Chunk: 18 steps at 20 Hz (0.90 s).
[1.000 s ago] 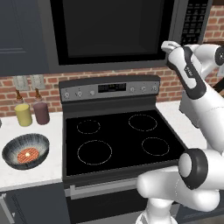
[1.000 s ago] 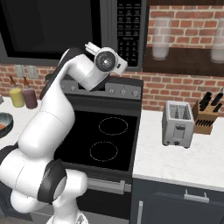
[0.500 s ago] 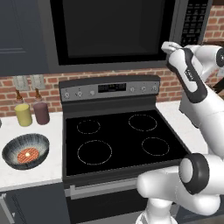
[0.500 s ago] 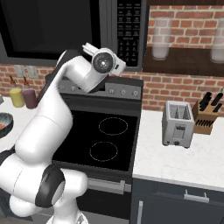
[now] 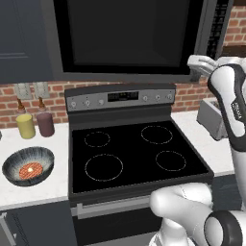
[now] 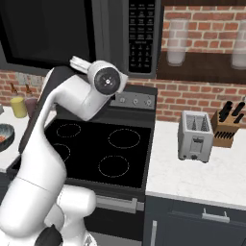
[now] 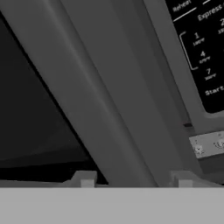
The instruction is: Open the microwave, place the bowl with waffle inside the microwave, then close the microwave door and turn it on.
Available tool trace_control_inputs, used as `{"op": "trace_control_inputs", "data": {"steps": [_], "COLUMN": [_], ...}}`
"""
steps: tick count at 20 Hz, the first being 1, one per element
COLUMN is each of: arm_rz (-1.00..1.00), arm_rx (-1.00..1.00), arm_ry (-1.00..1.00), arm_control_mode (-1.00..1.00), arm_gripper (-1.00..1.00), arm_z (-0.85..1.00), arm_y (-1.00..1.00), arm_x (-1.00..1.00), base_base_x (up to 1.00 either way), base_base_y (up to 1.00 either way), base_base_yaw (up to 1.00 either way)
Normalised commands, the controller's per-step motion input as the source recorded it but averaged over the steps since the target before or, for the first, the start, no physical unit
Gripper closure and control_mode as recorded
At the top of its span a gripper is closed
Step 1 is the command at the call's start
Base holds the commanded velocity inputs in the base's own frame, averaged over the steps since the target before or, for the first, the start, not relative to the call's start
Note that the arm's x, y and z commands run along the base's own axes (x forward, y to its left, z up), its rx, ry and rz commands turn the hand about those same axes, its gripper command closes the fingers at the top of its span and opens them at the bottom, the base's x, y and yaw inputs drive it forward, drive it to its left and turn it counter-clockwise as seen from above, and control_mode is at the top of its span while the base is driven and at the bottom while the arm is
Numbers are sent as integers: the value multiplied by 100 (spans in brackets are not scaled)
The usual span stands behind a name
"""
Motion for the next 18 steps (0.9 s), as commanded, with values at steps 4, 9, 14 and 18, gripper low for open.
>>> {"op": "trace_control_inputs", "data": {"steps": [4,9,14,18], "arm_rz": [20,17,6,0], "arm_rx": [-3,0,10,28], "arm_ry": [8,11,4,0], "arm_control_mode": [-100,-100,-100,-100], "arm_gripper": [100,-100,-100,-100], "arm_z": [0,0,20,37], "arm_y": [70,72,8,-58], "arm_x": [-100,-100,-100,-100], "base_base_x": [0,0,0,0], "base_base_y": [0,0,0,0], "base_base_yaw": [0,0,0,0]}}
